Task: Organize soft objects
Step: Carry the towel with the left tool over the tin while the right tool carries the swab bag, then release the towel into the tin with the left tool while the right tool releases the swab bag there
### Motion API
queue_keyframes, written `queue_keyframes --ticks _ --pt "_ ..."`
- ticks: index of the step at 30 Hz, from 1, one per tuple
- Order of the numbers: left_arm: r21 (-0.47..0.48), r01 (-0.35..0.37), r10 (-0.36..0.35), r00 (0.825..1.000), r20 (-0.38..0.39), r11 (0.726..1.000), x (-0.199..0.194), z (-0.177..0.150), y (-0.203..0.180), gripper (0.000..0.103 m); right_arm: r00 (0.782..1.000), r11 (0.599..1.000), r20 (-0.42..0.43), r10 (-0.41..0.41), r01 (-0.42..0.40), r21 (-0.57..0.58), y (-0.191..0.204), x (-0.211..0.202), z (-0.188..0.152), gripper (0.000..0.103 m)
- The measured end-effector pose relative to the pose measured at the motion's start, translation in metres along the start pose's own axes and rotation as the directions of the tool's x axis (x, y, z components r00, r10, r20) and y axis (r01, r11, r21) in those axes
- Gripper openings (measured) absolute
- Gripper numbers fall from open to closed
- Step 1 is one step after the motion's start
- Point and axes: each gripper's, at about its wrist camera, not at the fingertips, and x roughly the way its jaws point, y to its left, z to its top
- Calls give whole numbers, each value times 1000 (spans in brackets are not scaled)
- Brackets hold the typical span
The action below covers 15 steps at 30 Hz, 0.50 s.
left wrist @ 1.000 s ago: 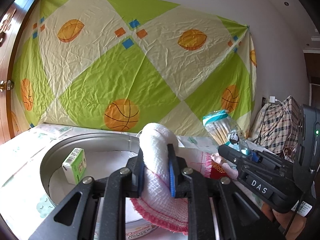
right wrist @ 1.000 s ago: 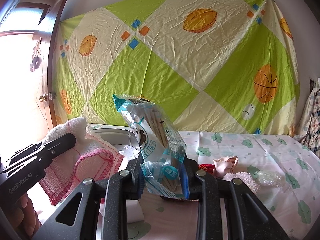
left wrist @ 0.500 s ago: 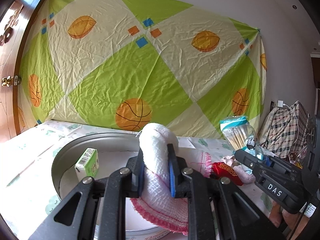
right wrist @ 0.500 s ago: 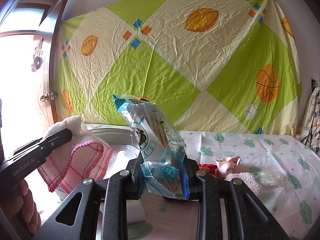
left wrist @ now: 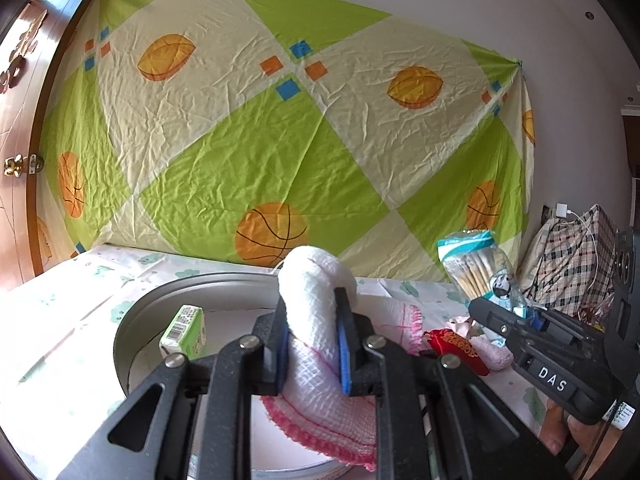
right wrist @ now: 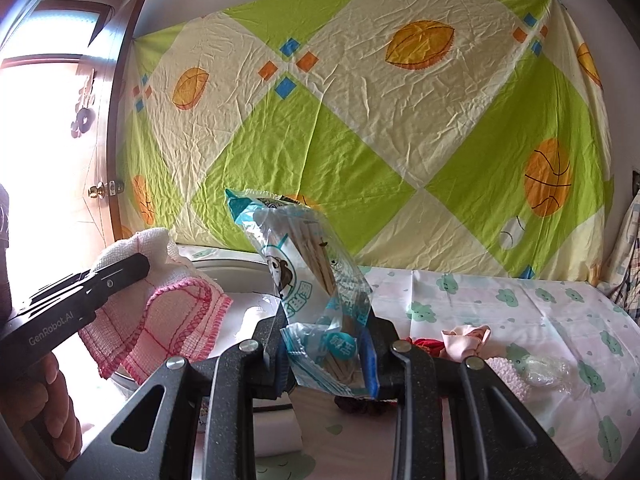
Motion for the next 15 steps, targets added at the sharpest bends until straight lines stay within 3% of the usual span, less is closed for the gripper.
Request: queue_keyframes --ticks 7,15 --pt "13 -46 46 998 -37 999 15 13 12 17 997 998 -44 69 -69 8 6 20 25 31" --pt "-4 -115 112 978 -176 993 52 24 41 17 970 987 -183 160 -158 26 24 74 41 31"
